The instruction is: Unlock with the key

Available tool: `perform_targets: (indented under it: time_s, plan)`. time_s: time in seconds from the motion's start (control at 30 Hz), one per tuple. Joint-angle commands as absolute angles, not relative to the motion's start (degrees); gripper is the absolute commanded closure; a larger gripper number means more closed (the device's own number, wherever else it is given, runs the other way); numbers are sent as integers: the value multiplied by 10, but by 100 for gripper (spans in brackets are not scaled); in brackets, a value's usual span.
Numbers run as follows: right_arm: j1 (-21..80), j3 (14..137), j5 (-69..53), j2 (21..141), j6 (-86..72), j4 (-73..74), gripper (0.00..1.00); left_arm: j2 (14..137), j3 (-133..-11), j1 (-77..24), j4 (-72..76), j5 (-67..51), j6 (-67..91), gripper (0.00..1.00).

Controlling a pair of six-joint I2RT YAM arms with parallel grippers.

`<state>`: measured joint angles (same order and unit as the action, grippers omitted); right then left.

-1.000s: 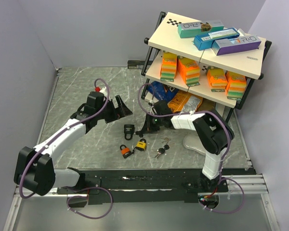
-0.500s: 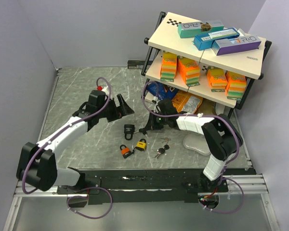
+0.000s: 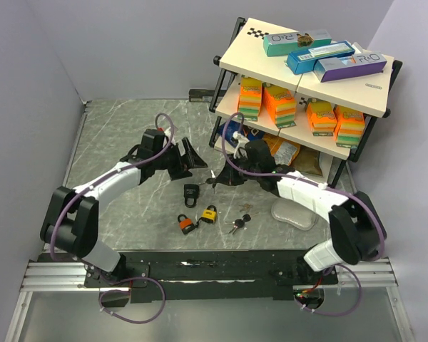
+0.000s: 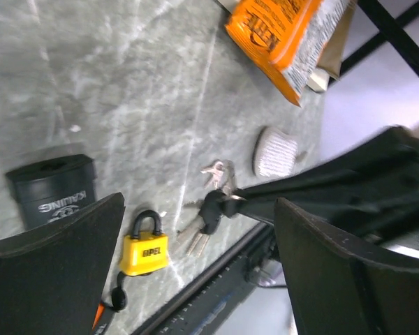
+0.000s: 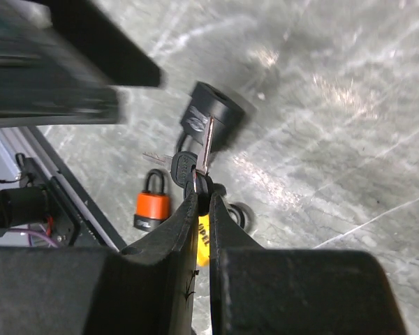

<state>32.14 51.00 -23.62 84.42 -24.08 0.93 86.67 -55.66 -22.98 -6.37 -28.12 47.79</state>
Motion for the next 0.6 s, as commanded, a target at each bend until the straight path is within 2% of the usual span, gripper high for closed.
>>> perform_targets:
  time_s: [0.0, 0.2, 0.57]
  plan:
    - [317, 517, -252, 801, -208, 17, 100, 891, -579, -229, -4, -348, 518, 10]
    - [316, 533, -283, 796, -187, 17, 100, 924, -583, -236, 69, -404, 548, 17]
    - [316, 542, -300, 802, -171, 21, 100, 961, -607, -253, 73, -431, 555, 39]
